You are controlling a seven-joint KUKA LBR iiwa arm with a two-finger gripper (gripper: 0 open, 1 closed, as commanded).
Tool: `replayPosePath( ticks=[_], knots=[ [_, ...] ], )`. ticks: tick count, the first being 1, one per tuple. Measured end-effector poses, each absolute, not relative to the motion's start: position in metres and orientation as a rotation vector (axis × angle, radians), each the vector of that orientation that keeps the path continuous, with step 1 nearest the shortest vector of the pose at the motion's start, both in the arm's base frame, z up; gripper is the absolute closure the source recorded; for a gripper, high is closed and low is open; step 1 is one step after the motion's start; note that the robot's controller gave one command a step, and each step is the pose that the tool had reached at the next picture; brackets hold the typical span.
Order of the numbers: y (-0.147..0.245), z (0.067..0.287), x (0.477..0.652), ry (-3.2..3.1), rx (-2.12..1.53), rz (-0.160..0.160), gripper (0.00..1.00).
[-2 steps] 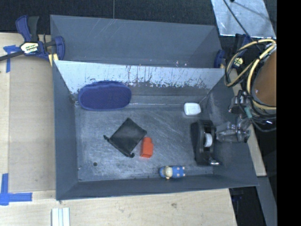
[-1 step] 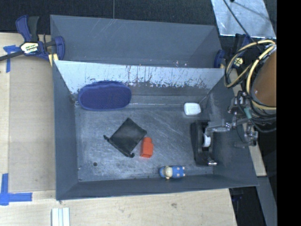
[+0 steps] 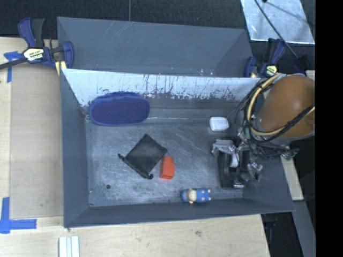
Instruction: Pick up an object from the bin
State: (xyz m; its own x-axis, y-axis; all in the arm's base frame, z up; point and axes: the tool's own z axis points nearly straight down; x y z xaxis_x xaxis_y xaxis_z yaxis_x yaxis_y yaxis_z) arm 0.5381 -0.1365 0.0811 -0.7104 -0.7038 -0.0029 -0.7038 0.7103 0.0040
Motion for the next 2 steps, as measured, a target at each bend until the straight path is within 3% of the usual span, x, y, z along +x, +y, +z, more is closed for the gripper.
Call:
replayPosePath(
  ticks=[1, 2],
  knots=[
    [-0.134, 0.084, 0.54, 2.895, -1.204, 0.007, 1.0],
    [-0.126, 0.204, 0.543, 2.912, -1.166, -0.004, 1.0]
  ],
)
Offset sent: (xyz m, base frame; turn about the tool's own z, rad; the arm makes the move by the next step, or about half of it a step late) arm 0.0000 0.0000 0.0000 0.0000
